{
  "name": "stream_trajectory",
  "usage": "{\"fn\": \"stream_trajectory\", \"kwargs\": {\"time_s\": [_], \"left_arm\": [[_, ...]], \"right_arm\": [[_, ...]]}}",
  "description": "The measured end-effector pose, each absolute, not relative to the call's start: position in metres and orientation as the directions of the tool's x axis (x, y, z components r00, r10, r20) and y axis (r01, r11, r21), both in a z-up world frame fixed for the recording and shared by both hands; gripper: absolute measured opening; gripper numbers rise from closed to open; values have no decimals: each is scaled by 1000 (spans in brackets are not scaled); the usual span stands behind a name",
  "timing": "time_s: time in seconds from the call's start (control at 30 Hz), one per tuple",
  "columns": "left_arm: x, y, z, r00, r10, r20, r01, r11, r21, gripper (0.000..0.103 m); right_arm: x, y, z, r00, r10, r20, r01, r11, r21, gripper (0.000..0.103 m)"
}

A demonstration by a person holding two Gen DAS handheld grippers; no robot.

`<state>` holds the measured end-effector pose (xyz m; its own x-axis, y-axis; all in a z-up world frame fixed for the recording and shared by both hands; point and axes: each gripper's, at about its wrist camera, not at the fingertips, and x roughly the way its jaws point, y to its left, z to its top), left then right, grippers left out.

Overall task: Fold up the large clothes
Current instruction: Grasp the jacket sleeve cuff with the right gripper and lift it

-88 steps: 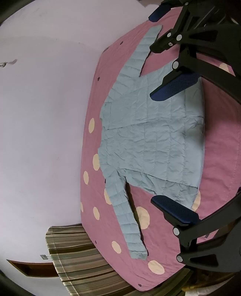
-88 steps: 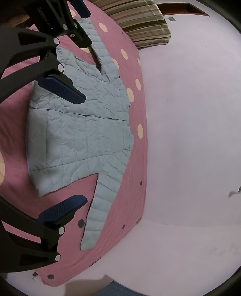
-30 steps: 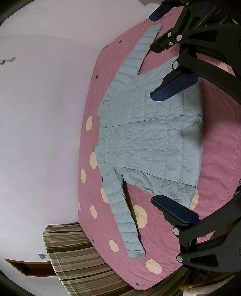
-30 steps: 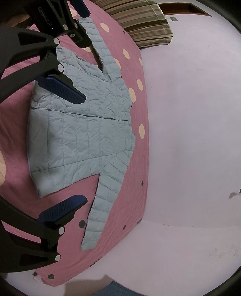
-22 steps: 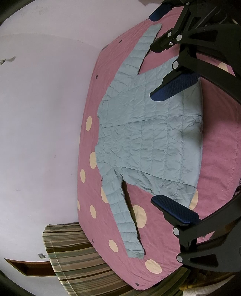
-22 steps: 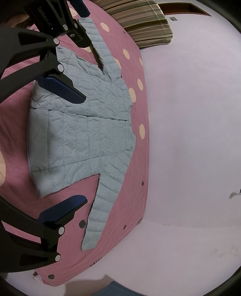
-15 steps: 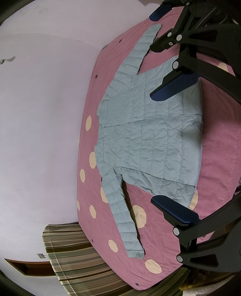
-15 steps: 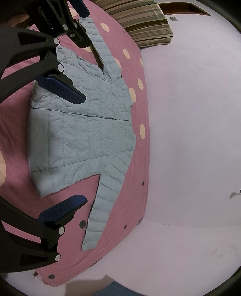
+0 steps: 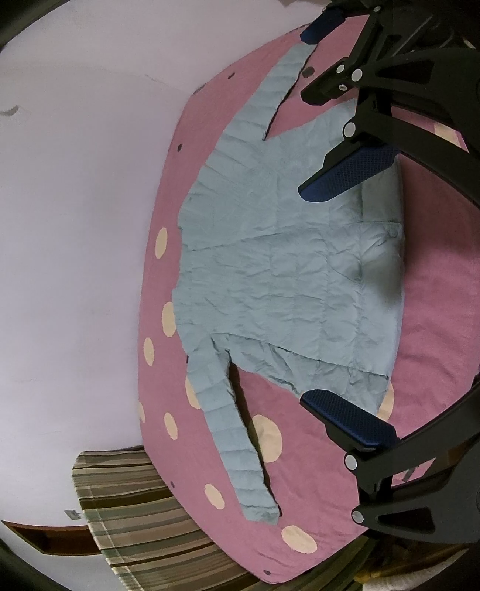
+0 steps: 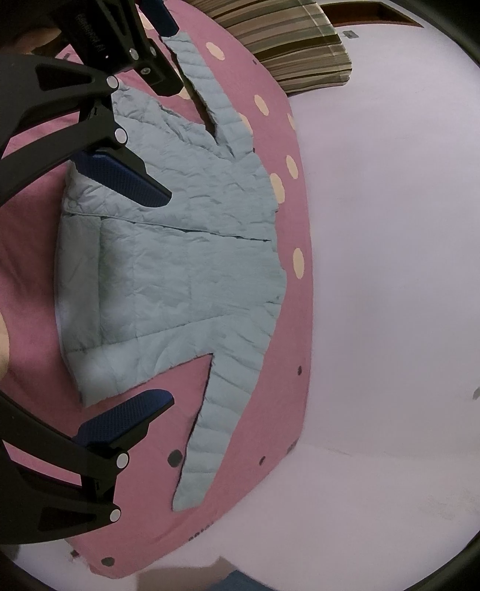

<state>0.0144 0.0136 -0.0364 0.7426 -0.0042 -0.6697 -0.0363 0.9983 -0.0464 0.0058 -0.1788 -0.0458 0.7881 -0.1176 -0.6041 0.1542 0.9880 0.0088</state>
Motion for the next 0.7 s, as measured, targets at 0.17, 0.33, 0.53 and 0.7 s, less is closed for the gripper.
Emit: {"fn": "stream_trajectory", "kwargs": {"time_s": [0.17,0.33,0.53,0.7], "left_arm": [[40,23,-51,704,19,-710,-76,996,-49,101],[76,56,-73,667,94,-739,-190,981,-46,101],[122,125,-114,576,219,-788,-386,922,-26,101],[150,190,-156,478,315,-820,-526,850,21,101]], "right_arm": [[20,-189,-56,771,-118,-626,170,985,23,98],[42,-217,-74,747,-154,-647,239,970,45,98],[71,-277,-97,700,-215,-681,372,924,91,98],[86,-336,-114,668,-273,-692,491,860,136,98]]}}
